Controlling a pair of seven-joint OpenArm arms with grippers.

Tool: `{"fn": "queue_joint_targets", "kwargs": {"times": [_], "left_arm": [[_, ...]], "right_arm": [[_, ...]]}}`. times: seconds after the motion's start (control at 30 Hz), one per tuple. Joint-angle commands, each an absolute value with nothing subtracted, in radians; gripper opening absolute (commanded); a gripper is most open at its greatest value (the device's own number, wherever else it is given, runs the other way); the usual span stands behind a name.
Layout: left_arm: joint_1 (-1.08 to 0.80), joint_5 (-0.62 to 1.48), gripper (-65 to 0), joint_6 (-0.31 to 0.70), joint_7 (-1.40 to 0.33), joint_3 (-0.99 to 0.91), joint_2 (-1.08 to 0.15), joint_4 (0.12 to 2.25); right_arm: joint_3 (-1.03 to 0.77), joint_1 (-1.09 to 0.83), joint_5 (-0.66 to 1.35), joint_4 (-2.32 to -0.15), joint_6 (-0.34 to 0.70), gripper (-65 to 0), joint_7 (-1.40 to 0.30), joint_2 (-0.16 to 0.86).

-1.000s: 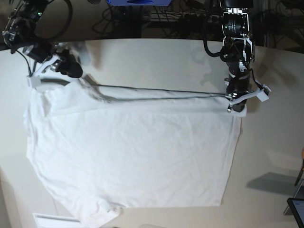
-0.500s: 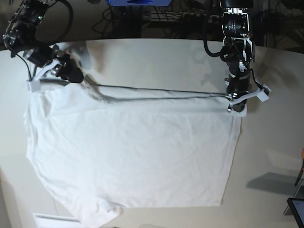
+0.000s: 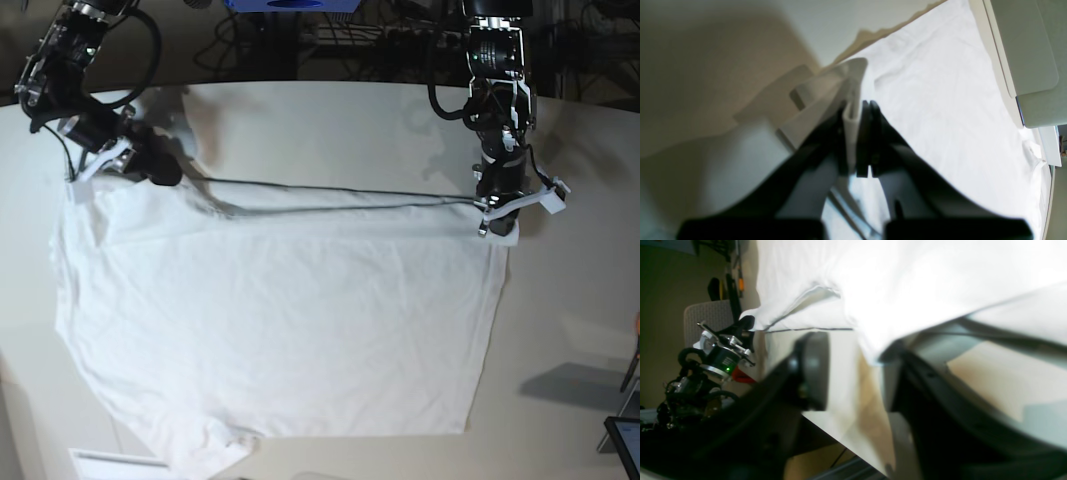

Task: Fold the T-shirt properly

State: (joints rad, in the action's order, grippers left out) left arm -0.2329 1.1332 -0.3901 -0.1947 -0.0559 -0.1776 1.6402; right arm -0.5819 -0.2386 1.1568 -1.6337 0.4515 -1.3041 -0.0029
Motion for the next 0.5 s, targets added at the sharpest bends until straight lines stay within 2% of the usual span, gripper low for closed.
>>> {"fn": "queue_joint_targets", "kwargs": {"times": [0.0,0.1,0.17,0.47], "left_arm": [[-0.223,1.130,-65.0,-0.378,-0.177,-0.059,-0.188,1.656],[-0.223,1.130,-65.0,-0.378,-0.177,-0.059,-0.188,1.656],[-0.223,1.130,-65.0,-0.378,-0.177,-0.059,-0.188,1.656],[-0.219,1.130,-65.0,-0.377,-0.177,-0.061,-0.188,1.656]], "right_arm": [[-0.584,-0.229,1.187,-1.643,0.456,-49.9,-1.299,0.004],[-0.584,-0.200,1.187,-1.604,0.458,-61.1,-1.333,0.007],[-0.584,-0.193,1.187,-1.589,0.458,-65.0,-1.334,0.007],[-0.493,-0.131,1.185,-1.583,0.455,-65.0,-1.330,0.033]]}}
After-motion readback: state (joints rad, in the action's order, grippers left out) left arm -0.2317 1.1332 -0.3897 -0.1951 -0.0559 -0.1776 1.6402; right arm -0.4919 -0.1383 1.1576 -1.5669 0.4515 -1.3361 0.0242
